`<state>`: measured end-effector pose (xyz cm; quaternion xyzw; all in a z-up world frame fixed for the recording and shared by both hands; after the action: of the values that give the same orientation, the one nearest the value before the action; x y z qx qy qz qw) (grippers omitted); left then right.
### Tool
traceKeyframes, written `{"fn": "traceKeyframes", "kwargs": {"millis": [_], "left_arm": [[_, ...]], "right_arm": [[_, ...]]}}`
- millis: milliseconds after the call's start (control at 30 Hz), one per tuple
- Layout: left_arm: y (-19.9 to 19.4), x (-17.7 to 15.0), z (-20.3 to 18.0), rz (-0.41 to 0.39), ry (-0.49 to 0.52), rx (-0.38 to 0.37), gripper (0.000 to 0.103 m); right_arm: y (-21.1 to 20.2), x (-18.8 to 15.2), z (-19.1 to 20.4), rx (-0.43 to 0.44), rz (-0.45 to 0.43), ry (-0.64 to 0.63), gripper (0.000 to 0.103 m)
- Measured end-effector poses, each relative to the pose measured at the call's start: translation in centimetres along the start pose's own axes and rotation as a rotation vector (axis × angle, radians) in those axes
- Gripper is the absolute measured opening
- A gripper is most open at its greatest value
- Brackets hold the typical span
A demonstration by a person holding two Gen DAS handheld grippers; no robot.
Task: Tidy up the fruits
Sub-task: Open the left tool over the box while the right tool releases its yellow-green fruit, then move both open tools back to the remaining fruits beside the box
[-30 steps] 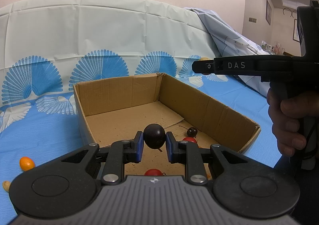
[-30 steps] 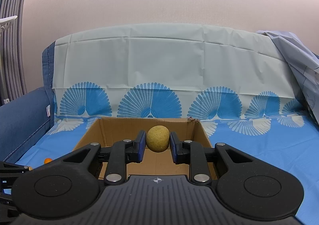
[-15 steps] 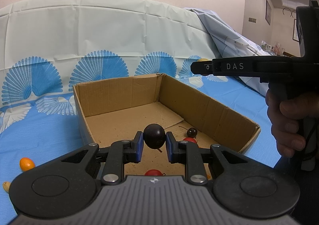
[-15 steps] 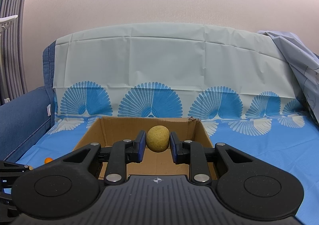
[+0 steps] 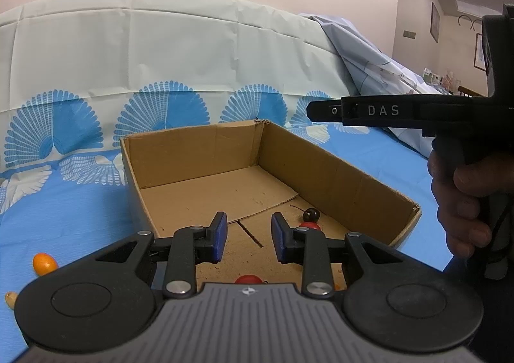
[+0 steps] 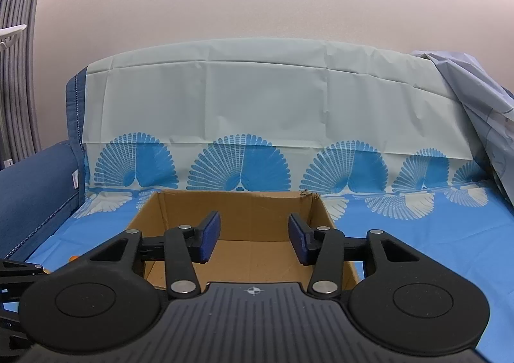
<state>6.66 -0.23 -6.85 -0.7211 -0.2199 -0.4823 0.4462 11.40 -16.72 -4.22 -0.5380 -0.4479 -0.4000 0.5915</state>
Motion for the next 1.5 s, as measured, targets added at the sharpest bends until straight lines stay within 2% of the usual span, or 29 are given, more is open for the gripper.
{"fn": "traceKeyframes", "kwargs": {"millis": [267,400,633,767,833,900,1000,1100,1233,1333,1500], "left_arm": [[-0.8,0.2,0.2,-0.015,0.007,0.016,0.033],[-2.0,0.4,0.8,-0.028,0.009,0.034,0.025],[-5.0,3.1,3.2,-0.019,0.180,0.118,0.022],[-7.0,2.7,7.2,-0.015,0.164,0.204,0.022],[-7.5,2.4,9.6,-0.009,0.070,0.245,0.022],[-8.8,2.7,11.8,-0.071,-0.044,0.270,0.022],[-9.9,2.7,14.6,-0.089,-0.190,0.324,0.022],[-11.9,2.4,17.0,-0.157,-0.319,0.345,0.024],[-14.0,-0.2,20.8,-0.209,-0.498,0.365,0.024],[-14.2,-3.1,23.2,-0.185,-0.609,0.398,0.024],[-12.2,-6.1,25.0,-0.079,-0.648,0.428,0.026]], "right_arm": [[-0.3,-0.1,0.1,-0.017,-0.005,0.002,0.051],[-0.5,0.0,0.1,-0.025,-0.008,0.015,0.051],[-1.2,0.1,0.5,-0.013,-0.024,0.070,0.051],[-1.5,0.2,1.2,0.006,-0.036,0.093,0.048],[-1.5,0.2,1.9,0.020,-0.036,0.098,0.045],[-1.6,0.3,2.6,0.035,-0.033,0.099,0.044],[-1.8,0.4,3.9,0.061,-0.033,0.099,0.042],[-2.0,0.4,5.3,0.090,-0.034,0.097,0.042],[-2.0,0.3,7.6,0.126,-0.028,0.073,0.042],[-1.9,0.1,9.4,0.162,-0.023,0.047,0.042],[-1.3,-0.7,13.1,0.242,0.007,-0.019,0.042]]}}
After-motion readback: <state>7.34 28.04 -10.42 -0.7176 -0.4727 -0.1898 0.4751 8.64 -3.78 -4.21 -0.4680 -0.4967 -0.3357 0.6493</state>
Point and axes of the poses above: each gripper's, at about its wrist camera, not at the fingertips, and y roughly the way its jaws point, z to its left, x to its top, the point moved 2 cm from there along y, roughly the way its jaws point, and after that the axes turned 11 degrees about -x, right-handed, at the moved point
